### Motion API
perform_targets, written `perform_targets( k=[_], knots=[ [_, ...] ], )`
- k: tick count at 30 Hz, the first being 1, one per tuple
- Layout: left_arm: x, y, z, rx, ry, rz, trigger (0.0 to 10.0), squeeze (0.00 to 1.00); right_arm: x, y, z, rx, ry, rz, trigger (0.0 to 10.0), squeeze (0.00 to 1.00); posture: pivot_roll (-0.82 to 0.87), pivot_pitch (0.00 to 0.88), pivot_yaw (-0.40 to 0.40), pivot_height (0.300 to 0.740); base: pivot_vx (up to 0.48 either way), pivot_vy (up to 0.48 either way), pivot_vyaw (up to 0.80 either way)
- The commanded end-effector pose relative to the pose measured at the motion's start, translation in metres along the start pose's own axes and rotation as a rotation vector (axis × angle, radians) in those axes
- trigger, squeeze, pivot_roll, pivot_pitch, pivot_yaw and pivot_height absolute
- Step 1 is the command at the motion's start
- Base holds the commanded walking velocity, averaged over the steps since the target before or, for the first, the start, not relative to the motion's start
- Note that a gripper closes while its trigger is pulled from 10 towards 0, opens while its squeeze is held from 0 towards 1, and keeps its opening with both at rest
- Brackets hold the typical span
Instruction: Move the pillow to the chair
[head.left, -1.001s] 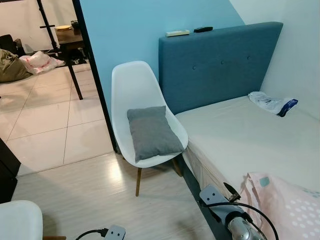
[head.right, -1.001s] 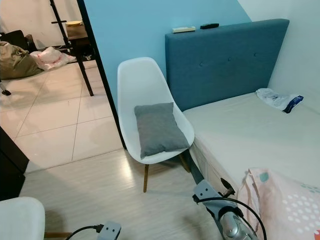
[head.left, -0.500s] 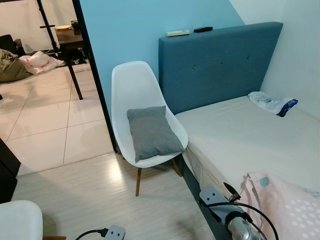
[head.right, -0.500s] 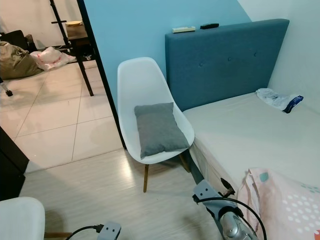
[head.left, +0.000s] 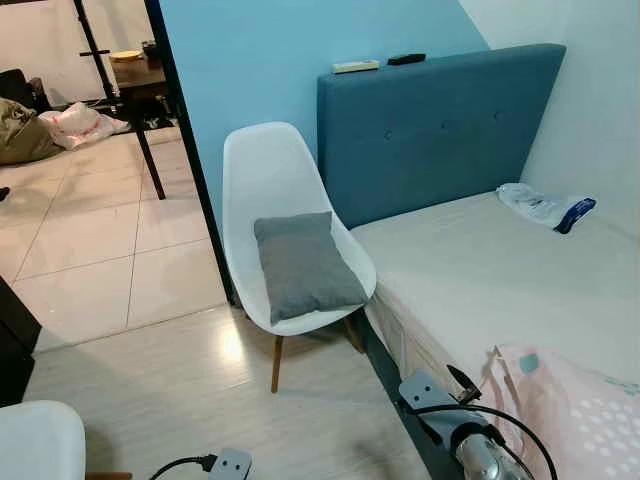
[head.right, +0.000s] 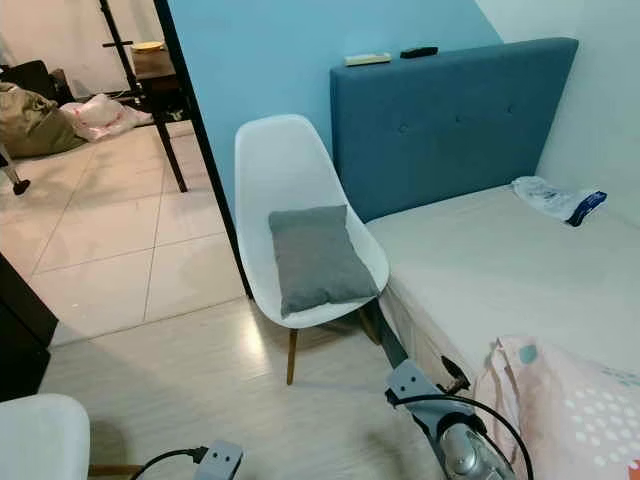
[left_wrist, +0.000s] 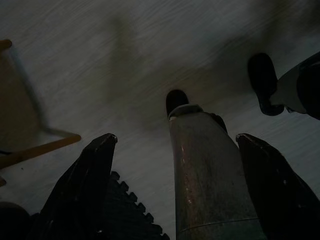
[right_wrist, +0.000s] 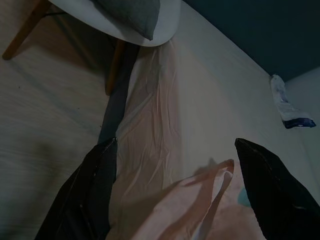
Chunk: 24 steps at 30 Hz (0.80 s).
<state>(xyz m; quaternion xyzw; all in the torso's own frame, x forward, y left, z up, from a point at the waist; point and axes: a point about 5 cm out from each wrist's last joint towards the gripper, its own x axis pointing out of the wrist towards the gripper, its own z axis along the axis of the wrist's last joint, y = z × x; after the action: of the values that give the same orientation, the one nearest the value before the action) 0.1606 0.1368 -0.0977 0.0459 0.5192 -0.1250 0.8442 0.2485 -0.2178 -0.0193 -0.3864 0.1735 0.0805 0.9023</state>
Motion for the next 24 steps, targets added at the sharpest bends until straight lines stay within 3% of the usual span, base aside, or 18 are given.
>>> perform_targets(
  k=[1,24],
  knots=[
    [-0.0001,0.0016,0.0007,0.015,0.004,0.006,10.0,0.0,-0.0003,0.0004,-0.0008,0.019,0.009,-0.005,10.0,0.0,-0.08,0.0,0.025,0.74,0.0,0.0,0.0],
    [-0.0007,0.0042,-0.0005,0.014,0.003,0.006,10.0,0.0,0.0001,0.0007,0.0001,0.019,0.006,-0.006,10.0,0.0,-0.08,0.0,0.034,0.74,0.0,0.0,0.0]
  ],
)
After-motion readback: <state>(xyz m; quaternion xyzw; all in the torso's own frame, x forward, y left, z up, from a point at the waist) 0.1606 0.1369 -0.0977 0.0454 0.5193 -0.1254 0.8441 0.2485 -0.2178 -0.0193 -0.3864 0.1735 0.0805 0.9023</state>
